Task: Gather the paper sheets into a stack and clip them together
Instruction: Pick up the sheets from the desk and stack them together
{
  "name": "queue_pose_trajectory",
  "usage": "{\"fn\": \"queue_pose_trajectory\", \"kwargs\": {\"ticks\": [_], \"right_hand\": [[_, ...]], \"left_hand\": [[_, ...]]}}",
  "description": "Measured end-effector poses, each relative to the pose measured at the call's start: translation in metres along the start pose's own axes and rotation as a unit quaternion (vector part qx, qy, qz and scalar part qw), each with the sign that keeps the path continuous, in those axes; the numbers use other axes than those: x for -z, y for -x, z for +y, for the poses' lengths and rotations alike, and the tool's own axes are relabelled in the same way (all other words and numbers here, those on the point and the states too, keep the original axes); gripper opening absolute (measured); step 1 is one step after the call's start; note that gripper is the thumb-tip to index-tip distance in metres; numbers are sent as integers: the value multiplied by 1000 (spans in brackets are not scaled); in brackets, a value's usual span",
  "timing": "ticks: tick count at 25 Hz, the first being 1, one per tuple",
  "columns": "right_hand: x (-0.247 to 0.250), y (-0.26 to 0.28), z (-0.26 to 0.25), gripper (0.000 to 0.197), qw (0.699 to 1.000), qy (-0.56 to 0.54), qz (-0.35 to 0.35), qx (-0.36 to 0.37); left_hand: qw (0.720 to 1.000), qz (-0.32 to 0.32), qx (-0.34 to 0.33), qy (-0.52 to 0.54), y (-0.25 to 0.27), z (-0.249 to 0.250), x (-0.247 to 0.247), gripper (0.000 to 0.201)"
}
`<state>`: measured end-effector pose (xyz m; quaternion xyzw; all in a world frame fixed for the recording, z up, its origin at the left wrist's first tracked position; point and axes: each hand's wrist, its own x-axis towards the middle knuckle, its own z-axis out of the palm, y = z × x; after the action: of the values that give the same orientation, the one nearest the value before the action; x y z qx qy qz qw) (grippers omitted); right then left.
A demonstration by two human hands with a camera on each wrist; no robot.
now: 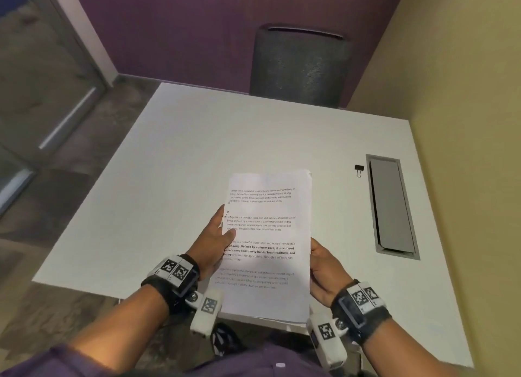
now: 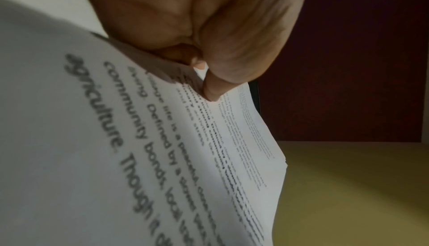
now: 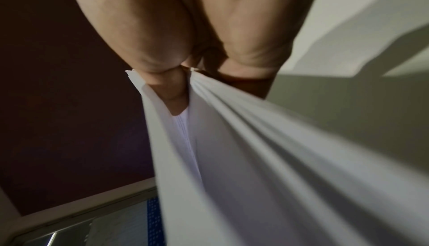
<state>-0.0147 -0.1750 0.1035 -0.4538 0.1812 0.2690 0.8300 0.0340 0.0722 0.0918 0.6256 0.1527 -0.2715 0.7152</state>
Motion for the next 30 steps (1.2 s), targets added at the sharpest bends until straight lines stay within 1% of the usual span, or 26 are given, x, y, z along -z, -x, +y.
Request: {"fn": "queue_pose_trajectory", "kwargs": {"ticks": [2,5,6,8,9,10,11,12,14,15,16,19,20,21,23,24,26,28,29,30], "right_hand": [[0,1,-2,53,1000,-8,2,4],[5,-2,-15,50,1000,1,-2,4],[8,-4,-21,49,1000,8,-3,4],[11,-8,-34,46,1000,8,-16,5],[11,-11,-39,45,1000,2,-19,2],[11,-15,-45,43,1000,-7,-23,1],[13,-20,-49,39,999,-25,-22,-11],[16,-21,-50,40,998,-47,-27,-32],[22,-19,-48,57,992,-96,-30,-79],[23,-19,-45,59,989,-116,-33,-89],[24,-18,-40,59,986,-134,-38,-88],[19,-19,-25,79,986,-136,-57,-79],[12,-22,-20,78,987,-128,-54,-76],[4,-29,-16,69,990,-115,-35,-67],[-11,-44,-11,44,993,-107,35,-43],[-16,-51,-11,39,992,-102,64,-37],[-22,-61,-14,29,992,-57,111,-14],[-19,-68,-17,17,989,27,144,15],[-17,-69,-21,13,986,67,150,22],[-15,-68,-23,11,981,111,156,30]], "left_hand": [[1000,-19,2,1,-3,2,2,64],[998,-2,65,26,-14,5,1,70],[996,4,81,40,-15,10,-1,63],[995,22,90,47,-14,23,-9,36],[995,30,86,50,-12,29,-13,31],[994,49,81,59,-11,35,-15,29],[993,70,72,70,-10,40,-18,29],[990,101,60,83,-10,42,-20,29],[980,157,30,122,-9,44,-25,30],[973,185,16,137,-9,43,-25,30],[967,209,3,148,-9,42,-25,29],[949,255,-33,183,-9,35,-28,30],[944,262,-45,195,-10,35,-29,30],[940,266,-54,206,-12,36,-32,30],[937,260,-63,223,-20,35,-32,32],[939,252,-64,227,-22,35,-32,32],[945,249,-55,204,-29,36,-20,31],[952,263,-40,152,-37,40,6,30],[954,271,-36,124,-40,41,23,36],[956,274,-33,95,-46,40,43,50]]}}
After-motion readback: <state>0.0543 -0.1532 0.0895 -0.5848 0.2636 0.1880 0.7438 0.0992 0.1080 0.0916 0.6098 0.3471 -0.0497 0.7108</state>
